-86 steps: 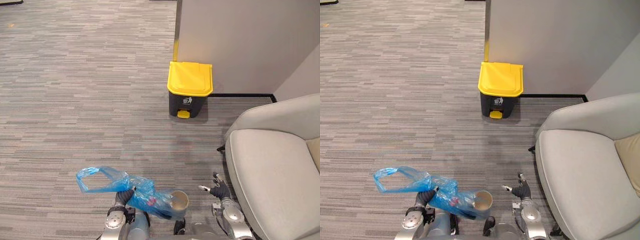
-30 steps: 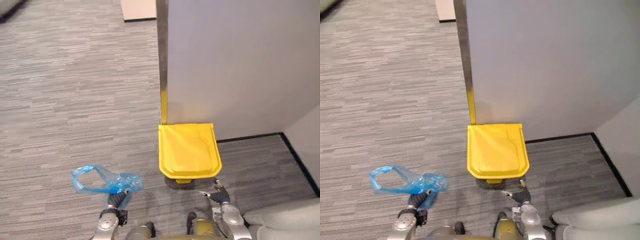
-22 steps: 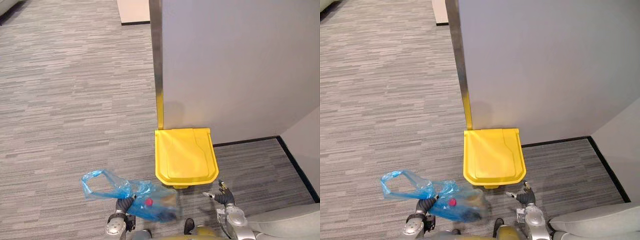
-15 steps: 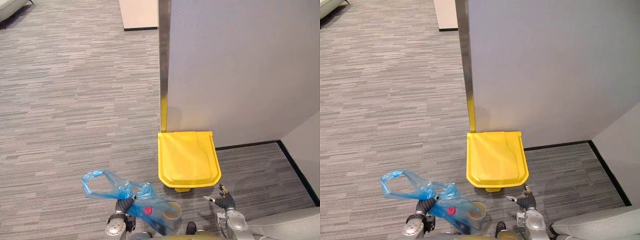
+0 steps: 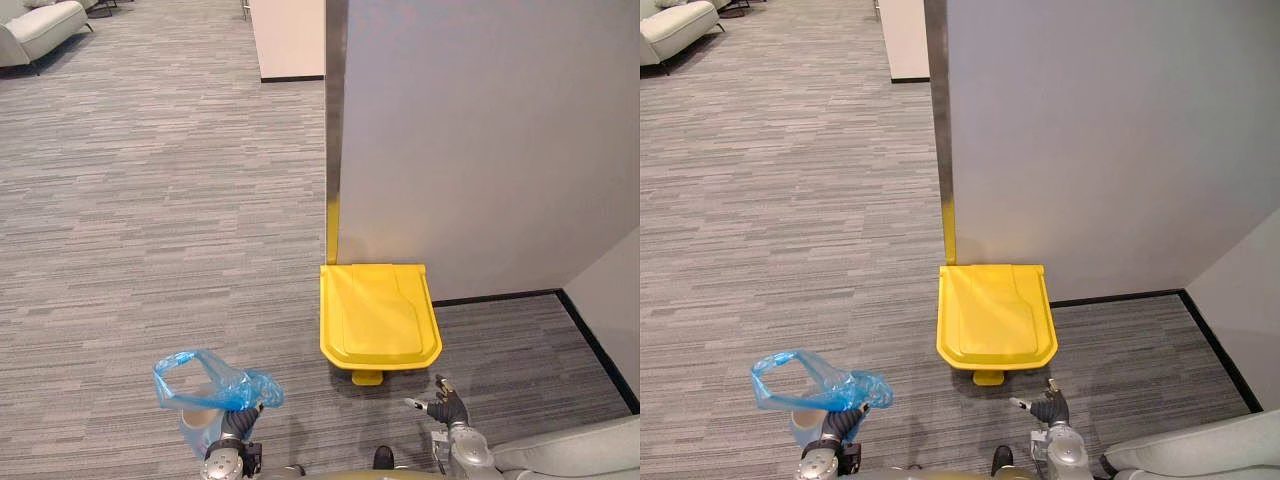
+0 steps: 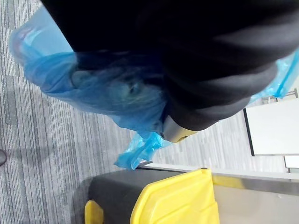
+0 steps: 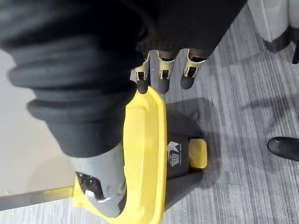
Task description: Gather rubbish on tea table into small bin, then transfer packed bag to large trash can.
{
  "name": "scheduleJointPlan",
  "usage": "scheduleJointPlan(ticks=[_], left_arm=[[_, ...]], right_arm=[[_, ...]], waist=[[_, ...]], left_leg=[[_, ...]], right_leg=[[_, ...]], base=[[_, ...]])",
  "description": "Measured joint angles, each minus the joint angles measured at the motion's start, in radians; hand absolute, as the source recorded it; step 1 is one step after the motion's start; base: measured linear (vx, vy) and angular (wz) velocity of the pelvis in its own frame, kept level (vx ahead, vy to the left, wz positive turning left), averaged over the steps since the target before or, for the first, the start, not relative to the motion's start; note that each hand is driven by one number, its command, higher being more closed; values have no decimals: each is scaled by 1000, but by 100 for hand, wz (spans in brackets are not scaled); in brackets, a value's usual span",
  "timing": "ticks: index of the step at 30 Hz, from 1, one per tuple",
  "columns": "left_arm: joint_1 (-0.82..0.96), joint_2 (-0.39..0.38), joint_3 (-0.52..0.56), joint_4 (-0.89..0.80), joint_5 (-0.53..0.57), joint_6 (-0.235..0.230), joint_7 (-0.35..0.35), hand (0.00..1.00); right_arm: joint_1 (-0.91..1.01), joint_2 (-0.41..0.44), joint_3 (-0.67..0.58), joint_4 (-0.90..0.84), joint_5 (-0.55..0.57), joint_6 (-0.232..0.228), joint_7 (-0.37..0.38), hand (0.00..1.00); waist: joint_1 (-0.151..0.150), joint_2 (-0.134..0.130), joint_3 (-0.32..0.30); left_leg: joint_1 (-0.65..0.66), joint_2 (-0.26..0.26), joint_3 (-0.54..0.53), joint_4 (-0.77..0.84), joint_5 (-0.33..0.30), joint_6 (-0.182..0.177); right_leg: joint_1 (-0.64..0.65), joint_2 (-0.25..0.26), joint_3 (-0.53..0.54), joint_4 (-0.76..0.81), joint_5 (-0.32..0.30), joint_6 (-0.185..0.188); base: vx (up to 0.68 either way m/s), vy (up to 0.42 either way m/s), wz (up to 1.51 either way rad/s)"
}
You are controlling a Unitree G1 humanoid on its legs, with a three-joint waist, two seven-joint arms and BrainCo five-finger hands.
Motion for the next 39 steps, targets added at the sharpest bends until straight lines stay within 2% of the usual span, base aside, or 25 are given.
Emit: scheduleJointPlan(ticks=[4, 7, 9, 11, 13, 14, 15, 16, 17, 18, 19, 20, 22, 23, 24, 26, 28, 33, 36, 37, 39], left_arm=[[23, -2, 7, 0, 0, 2, -3, 100], [24, -10, 16, -20, -1, 3, -3, 100], [22, -11, 17, -52, -1, 3, -3, 100], [-6, -11, 16, -79, -1, 3, -4, 100], [-26, -12, 16, -84, -1, 2, -3, 100], [-38, -8, 14, -92, -1, 2, -3, 100], [-41, -5, 13, -92, -1, 3, -3, 100], [-47, -4, 12, -92, -1, 4, -3, 100], [-58, 13, 13, -91, -1, 4, -3, 100], [-73, 23, 13, -92, -1, 4, -3, 100], [-80, 25, 13, -93, 0, 4, -3, 100], [-95, 27, 16, -92, 0, 5, -1, 100], [-99, 20, 14, -116, 1, 3, 0, 100], [-100, 20, 13, -140, 2, 1, -1, 100], [-100, 20, 13, -143, 2, 0, -1, 100], [-92, 26, 17, -148, 3, 0, -1, 100], [-91, 23, 16, -147, 3, 0, -2, 100], [-85, -8, 14, -122, 3, 3, -6, 100], [-85, -10, 11, -106, 2, 3, -14, 100], [-71, -15, 11, -106, 2, 3, -20, 100], [-64, -20, 8, -106, 2, 3, -21, 100]], right_arm=[[-11, -1, 0, 0, 0, 1, -2, 0], [-33, -5, 0, 0, 0, 2, -4, 0], [-58, -8, 0, 0, 0, 2, -4, 0], [-80, -18, 0, -4, 1, 2, -7, 0], [-89, -24, -1, -9, 1, 2, -8, 0], [-101, -22, -1, -22, 2, 2, -8, 0], [-91, -18, -1, -36, 2, 2, -8, 0], [-89, -19, -1, -34, 4, 2, -8, 0], [-83, -19, -2, -34, 11, 3, -8, 0], [-79, -19, -9, -35, 14, 4, -13, 0], [-80, -18, -11, -35, 15, 4, -19, 0], [-80, -22, -30, -36, 20, 5, -25, 0], [-84, -29, -60, -56, 31, 8, -26, 0], [-81, -26, -67, -88, 32, 9, -28, 0], [-71, -18, -83, -109, 34, 8, -38, 0], [-26, -15, -138, -160, 52, 8, -52, 0], [-20, -28, -138, -182, 66, -1, -49, 0], [-78, -49, -137, -179, 73, -8, -50, 0], [-76, -36, -136, -179, 72, -9, -51, 0], [-74, -36, -135, -179, 72, -9, -52, 0], [-76, -35, -135, -180, 71, -14, -67, 0]], waist=[[2, -17, -9], [12, -9, -9], [15, -3, -7], [19, 3, 5], [14, 11, 37], [0, 18, 67], [-5, 24, 81], [-5, 18, 87], [-7, 6, 96], [-13, -12, 102], [-11, -24, 105], [-13, -26, 111], [-5, 9, 118], [-5, 23, 127], [-5, 25, 128], [-4, 15, 122], [-8, 10, 119], [-7, 16, 114], [-8, 11, 106], [-8, 12, 95], [-7, 14, 82]], left_leg=[[-39, 0, 13, 18, -8, 5], [-73, 10, 42, 99, -52, 14], [-93, 14, 55, 145, -81, 20], [-95, 10, 64, 184, -112, 35], [-61, 7, 57, 191, -140, 55], [-31, 2, 41, 215, -174, 74], [-20, 1, 32, 242, -200, 82], [-10, 2, 31, 251, -209, 85], [-1, 0, 20, 271, -216, 80], [4, -10, 5, 282, -224, 72], [4, -20, 0, 286, -226, 67], [11, -24, -20, 306, -246, 48], [28, 3, -38, 307, -256, 31], [47, 12, -45, 295, -265, 18], [62, 16, -47, 288, -271, 12], [119, 36, -45, 266, -287, -10], [140, 45, -37, 253, -291, -17], [143, 56, 18, 219, -279, -33], [149, 48, 36, 193, -256, -43], [146, 44, 43, 187, -244, -44], [145, 33, 51, 176, -230, -46]], right_leg=[[-35, 3, 21, -7, 1, 6], [-69, 4, 50, 35, 0, 14], [-115, 1, 67, 109, -37, 16], [-192, -25, 76, 306, -118, 32], [-225, -45, 66, 454, -140, 61], [-299, -58, 56, 633, -173, 84], [-334, -55, 58, 633, -221, 69], [-345, -54, 57, 608, -223, 69], [-353, -50, 44, 507, -207, 68], [-354, -38, 35, 371, -157, 63], [-350, -38, 34, 315, -134, 63], [-339, -41, 44, 282, -93, 40], [-321, -22, 25, 301, -111, 35], [-328, -22, 14, 352, -126, 18], [-333, -23, 11, 386, -140, 13], [-342, -21, -3, 510, -219, -5], [-348, -13, -7, 550, -243, -9], [-384, 32, 28, 537, -232, -31], [-385, 35, 42, 512, -218, -33], [-384, 36, 48, 494, -207, -45], [-382, 36, 60, 470, -189, -34]], base=[[45, 6, -8], [114, 48, -28], [97, 65, -26], [37, 76, -7], [11, 104, 8], [27, 102, 13], [46, 61, 13], [107, 36, 30], [215, -10, 48], [227, -42, 56], [265, -104, 63], [253, -109, 44], [268, -95, 30], [203, -69, 22], [239, -85, 22], [235, -88, 11], [203, -62, -5], [128, -18, -32], [45, 7, -19], [16, 27, -15], [11, 32, -16]])
